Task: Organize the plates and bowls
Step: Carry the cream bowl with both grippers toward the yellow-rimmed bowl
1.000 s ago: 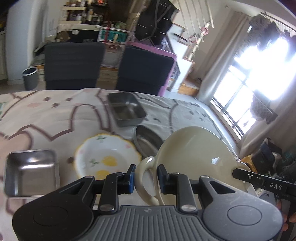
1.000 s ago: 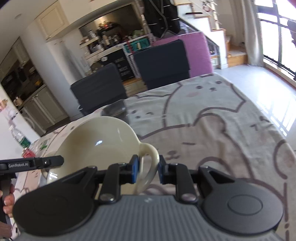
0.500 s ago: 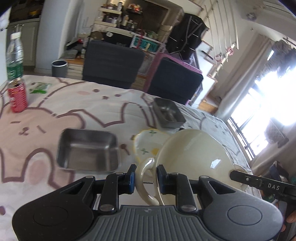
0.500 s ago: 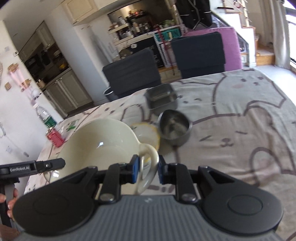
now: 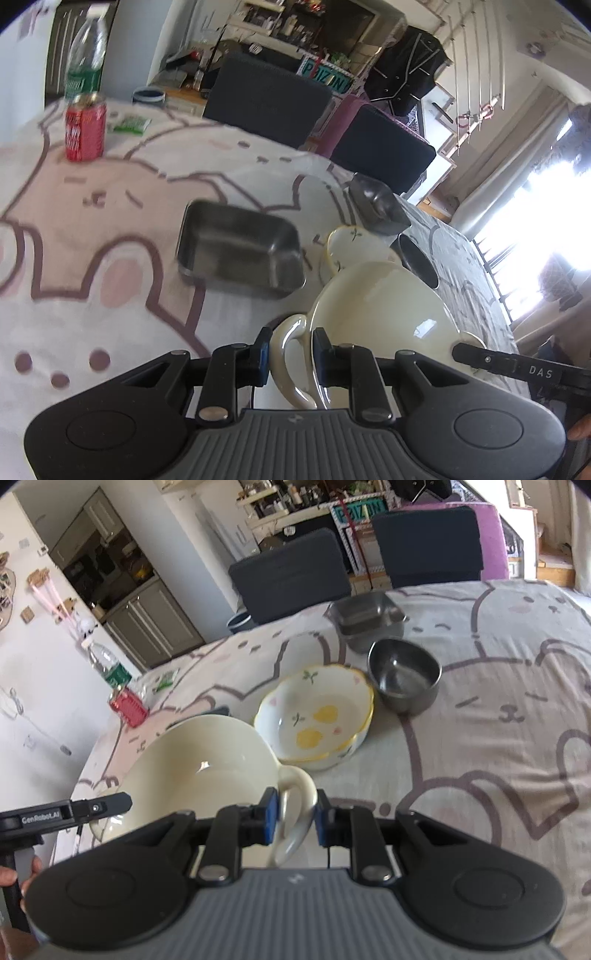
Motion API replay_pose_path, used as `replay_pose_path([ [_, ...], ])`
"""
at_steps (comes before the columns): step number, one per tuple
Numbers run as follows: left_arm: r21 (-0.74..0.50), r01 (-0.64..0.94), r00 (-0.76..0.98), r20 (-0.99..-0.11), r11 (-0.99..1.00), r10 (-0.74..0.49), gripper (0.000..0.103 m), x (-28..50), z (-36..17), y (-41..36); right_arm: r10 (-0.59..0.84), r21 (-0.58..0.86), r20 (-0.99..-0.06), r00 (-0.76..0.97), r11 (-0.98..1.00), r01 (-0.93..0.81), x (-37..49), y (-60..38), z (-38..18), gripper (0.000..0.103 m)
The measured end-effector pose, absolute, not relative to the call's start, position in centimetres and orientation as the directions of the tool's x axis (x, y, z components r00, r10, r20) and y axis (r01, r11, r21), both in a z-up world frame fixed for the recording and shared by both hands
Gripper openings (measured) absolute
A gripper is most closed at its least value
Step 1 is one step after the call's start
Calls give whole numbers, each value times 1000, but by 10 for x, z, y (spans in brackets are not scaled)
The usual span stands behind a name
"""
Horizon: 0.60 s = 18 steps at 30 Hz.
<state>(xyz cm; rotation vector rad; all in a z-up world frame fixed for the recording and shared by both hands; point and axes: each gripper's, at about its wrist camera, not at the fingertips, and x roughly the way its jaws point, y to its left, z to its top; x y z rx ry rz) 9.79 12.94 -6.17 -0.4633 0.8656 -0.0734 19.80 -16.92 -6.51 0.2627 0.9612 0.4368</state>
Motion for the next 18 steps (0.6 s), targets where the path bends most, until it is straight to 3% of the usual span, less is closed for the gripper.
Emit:
replay_pose_path([
  [18, -450, -172, 564, -774, 876, -287, 26, 105, -105, 138, 432, 352, -796, 424, 900, -256, 199, -154, -86, 23],
])
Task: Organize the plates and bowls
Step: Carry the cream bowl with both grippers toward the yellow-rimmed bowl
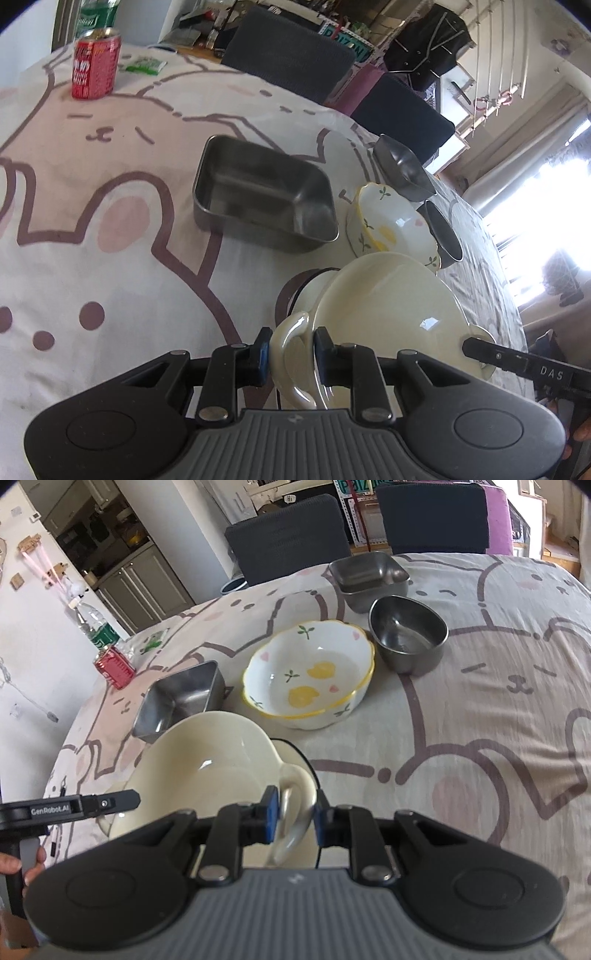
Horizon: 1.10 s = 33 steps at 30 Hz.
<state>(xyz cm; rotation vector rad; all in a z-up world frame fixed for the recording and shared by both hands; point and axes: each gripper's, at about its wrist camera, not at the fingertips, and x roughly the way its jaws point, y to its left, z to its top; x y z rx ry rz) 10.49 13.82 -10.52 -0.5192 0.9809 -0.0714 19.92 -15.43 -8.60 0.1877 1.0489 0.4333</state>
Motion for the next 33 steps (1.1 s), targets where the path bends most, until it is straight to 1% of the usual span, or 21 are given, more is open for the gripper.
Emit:
replay_pose_path([
  [15, -437, -193, 531, -799, 879, -281, 29, 112, -121, 136, 408, 324, -817, 409, 910, -260, 202, -149, -91, 23],
  [19, -407, -189, 525, -811, 894, -258, 31, 112, -124, 134, 410, 325, -816, 408, 908, -264, 202, -148, -91, 23],
  [33, -386, -167, 521, -816, 907, -251, 32, 115, -122, 134, 400, 291, -826, 397, 906, -306, 201, -145, -91, 23],
])
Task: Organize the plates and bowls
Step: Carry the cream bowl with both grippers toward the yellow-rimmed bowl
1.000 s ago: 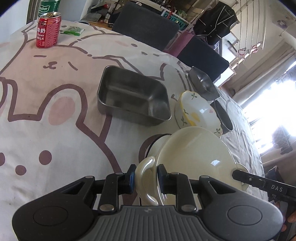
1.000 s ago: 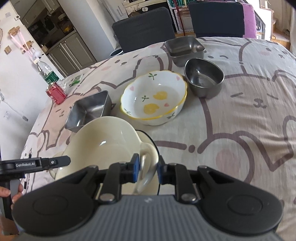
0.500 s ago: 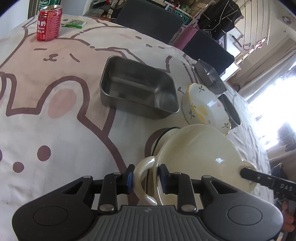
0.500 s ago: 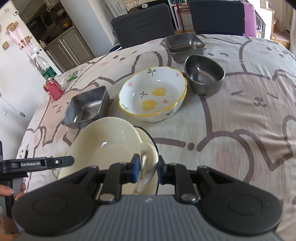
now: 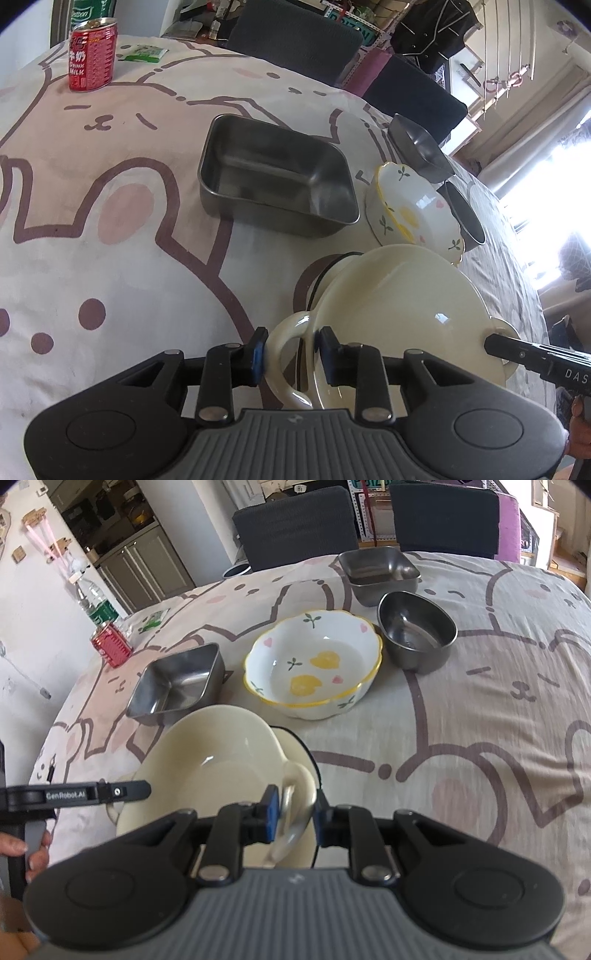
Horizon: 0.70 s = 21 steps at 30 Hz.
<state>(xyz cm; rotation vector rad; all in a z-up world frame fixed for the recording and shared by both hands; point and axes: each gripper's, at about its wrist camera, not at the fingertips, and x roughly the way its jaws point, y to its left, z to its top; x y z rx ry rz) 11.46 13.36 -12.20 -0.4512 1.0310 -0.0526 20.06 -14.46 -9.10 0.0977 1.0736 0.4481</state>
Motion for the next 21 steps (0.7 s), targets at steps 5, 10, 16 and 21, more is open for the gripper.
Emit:
replay_pose_path([
  [5, -366, -143, 517, -820, 920, -246, 32, 115, -120, 131, 396, 272, -835, 382, 901, -339, 199, -144, -93, 25],
  [10, -346, -103, 509, -824, 933, -249, 30, 116, -118, 128, 399, 271, -844, 359, 894, -357, 197, -146, -97, 26],
  [16, -353, -92, 498, -826, 931, -264, 31, 117, -118, 126, 414, 305, -849, 328, 891, -336, 201, -153, -106, 27],
  [21, -344, -86, 490, -832, 935, -261, 31, 117, -118, 124, 401, 289, -855, 329, 895, -339, 200, -151, -111, 28],
])
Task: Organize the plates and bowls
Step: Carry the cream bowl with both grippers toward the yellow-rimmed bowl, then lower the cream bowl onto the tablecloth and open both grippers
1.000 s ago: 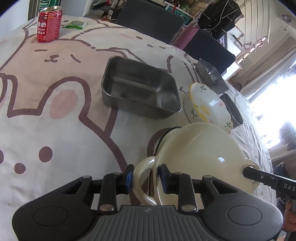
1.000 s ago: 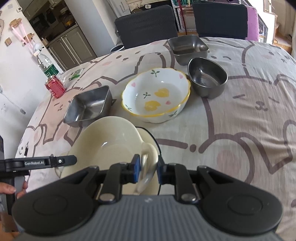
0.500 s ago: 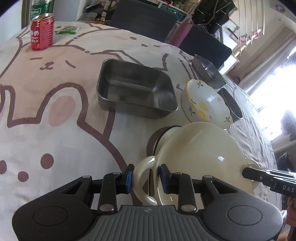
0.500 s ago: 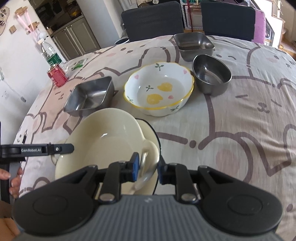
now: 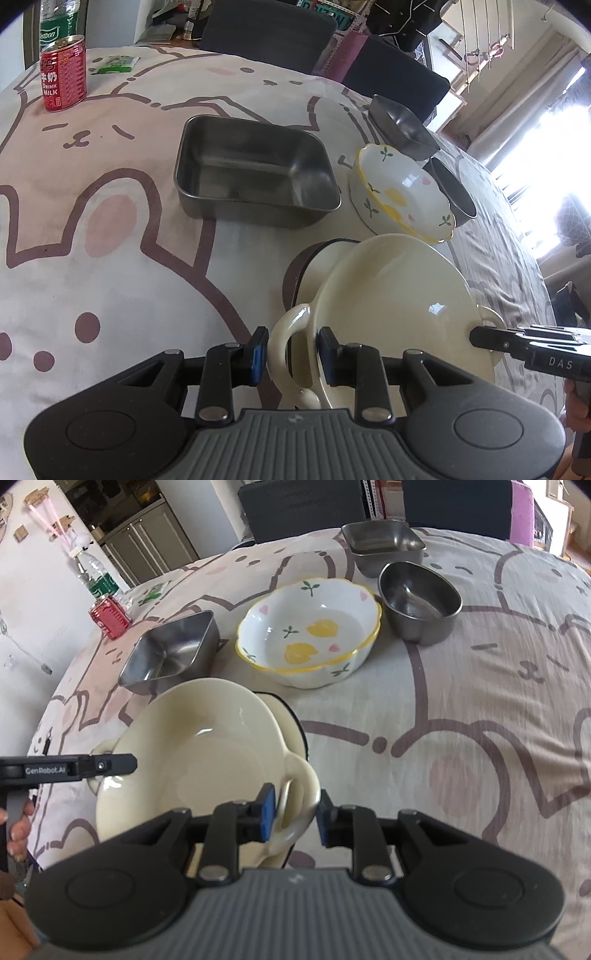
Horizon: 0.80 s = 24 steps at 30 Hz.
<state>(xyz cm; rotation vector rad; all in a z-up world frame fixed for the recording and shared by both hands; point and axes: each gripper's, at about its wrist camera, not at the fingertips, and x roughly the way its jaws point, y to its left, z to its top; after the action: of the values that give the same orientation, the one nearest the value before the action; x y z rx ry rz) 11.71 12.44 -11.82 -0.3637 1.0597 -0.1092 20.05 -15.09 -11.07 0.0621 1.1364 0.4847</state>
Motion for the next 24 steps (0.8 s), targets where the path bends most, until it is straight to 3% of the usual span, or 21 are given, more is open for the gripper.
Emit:
replay_pose_path([
  [18, -329, -70, 477, -840, 942, -258, 35, 118, -117, 125, 379, 236, -855, 353, 892, -386, 203, -145, -112, 32],
  [24, -300, -62, 449, -860, 952, -242, 49, 118, -121, 124, 365, 221, -858, 361, 897, -382, 203, -146, -113, 43],
])
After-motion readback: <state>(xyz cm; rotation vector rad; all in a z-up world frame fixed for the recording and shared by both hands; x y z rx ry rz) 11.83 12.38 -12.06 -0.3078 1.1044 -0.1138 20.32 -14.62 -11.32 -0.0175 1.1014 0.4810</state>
